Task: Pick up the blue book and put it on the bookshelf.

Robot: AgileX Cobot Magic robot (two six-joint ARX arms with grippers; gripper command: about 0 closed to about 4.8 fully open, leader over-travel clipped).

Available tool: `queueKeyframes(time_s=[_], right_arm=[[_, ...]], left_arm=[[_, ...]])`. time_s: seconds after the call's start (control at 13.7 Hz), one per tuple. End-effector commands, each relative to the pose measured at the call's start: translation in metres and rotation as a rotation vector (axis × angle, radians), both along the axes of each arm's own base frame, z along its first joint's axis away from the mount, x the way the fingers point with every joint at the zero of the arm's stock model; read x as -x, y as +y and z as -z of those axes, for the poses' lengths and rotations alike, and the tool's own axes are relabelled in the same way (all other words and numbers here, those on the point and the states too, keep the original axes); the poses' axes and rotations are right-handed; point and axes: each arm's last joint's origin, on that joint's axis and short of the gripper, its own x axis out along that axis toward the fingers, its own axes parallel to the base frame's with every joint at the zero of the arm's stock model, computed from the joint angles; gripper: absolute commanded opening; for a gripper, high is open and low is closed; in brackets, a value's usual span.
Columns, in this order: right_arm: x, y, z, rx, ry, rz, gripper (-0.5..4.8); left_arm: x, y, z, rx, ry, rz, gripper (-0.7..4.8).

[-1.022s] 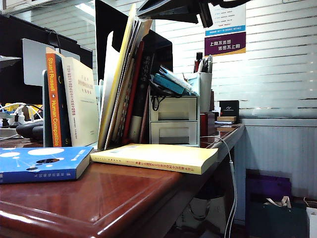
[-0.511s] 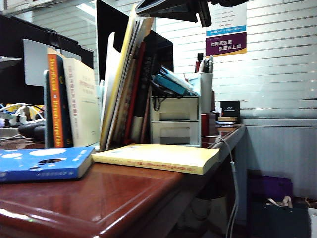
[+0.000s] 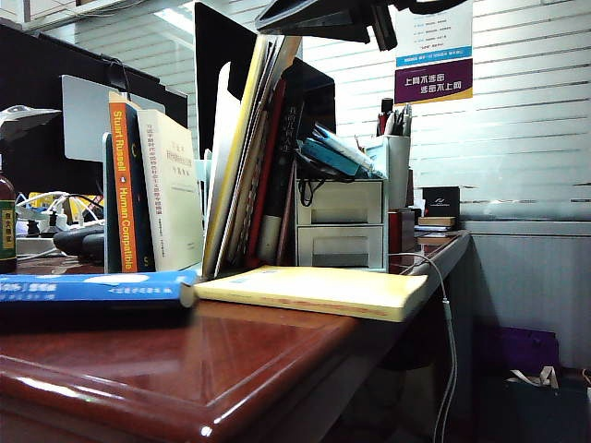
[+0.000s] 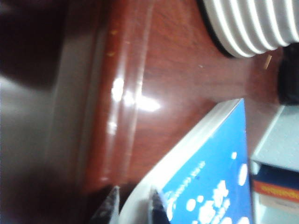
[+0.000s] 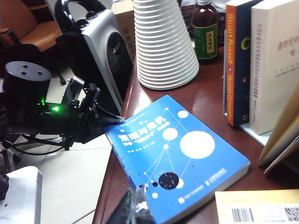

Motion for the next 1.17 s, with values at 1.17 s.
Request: queueKeyframes(time_s=[1.17], right_arm=[[0.009,-0.004,-0.028,-0.052,-0.152,0.227,-0.01]], left_arm=[[-0.052,-0.012,-0.193,-0.474,-0.669,0.55,-0.06]])
